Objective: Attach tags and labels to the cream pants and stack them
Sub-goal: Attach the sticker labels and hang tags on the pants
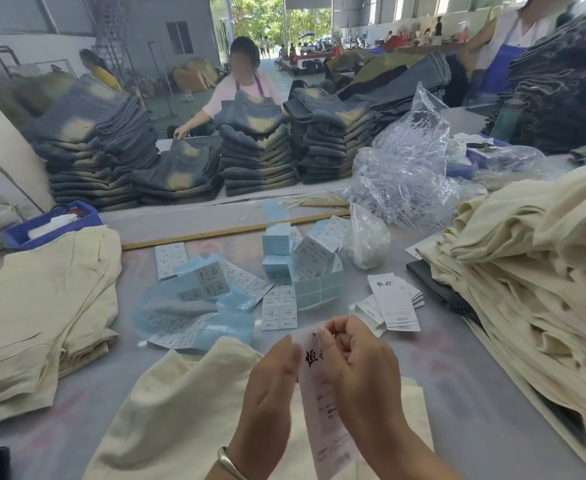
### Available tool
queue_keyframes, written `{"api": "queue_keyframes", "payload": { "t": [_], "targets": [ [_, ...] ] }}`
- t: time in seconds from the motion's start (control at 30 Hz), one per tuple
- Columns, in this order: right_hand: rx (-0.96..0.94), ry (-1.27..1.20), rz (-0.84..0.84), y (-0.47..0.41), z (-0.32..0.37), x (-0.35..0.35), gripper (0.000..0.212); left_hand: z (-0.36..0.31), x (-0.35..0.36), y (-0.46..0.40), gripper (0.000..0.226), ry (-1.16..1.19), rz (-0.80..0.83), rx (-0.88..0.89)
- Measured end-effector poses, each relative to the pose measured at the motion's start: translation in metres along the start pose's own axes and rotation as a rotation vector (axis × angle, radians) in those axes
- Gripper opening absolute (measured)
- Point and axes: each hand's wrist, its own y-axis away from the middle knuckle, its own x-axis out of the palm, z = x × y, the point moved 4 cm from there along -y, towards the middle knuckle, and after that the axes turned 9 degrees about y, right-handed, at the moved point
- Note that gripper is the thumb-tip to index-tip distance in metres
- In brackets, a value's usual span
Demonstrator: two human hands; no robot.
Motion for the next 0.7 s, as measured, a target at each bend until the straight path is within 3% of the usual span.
{"api": "queue_keyframes", "payload": {
  "t": [0.1, 0.3, 0.33, 0.43, 0.6, 0.7],
  "targets": [
    [-0.008, -0.018, -0.014, 0.007, 0.008, 0.003, 0.012, 0.002, -0.011, -0.004, 0.055, 0.259, -0.076, -0.139],
    [-0.010, -0.027, -0.112, 0.016, 0.021, 0.006, 0.012, -0.005, -0.021, -0.015, 0.024, 0.497, -0.014, -0.238],
    [-0.008, -0.017, -0.131, 0.016, 0.022, 0.006, 0.011, -0.005, -0.022, -0.016, 0.029, 0.515, 0.010, -0.257],
    [0.012, -0.003, -0.161, 0.019, 0.022, 0.005, 0.012, -0.002, -0.022, -0.017, 0.042, 0.480, 0.040, -0.287],
    [0.014, 0.021, -0.173, 0.030, 0.021, -0.003, 0.015, 0.003, -0.015, -0.018, 0.016, 0.371, 0.095, -0.248],
    [0.026, 0.004, -0.155, 0.035, 0.020, -0.010, 0.014, 0.005, -0.012, -0.017, 0.022, 0.348, 0.150, -0.243]
  ]
}}
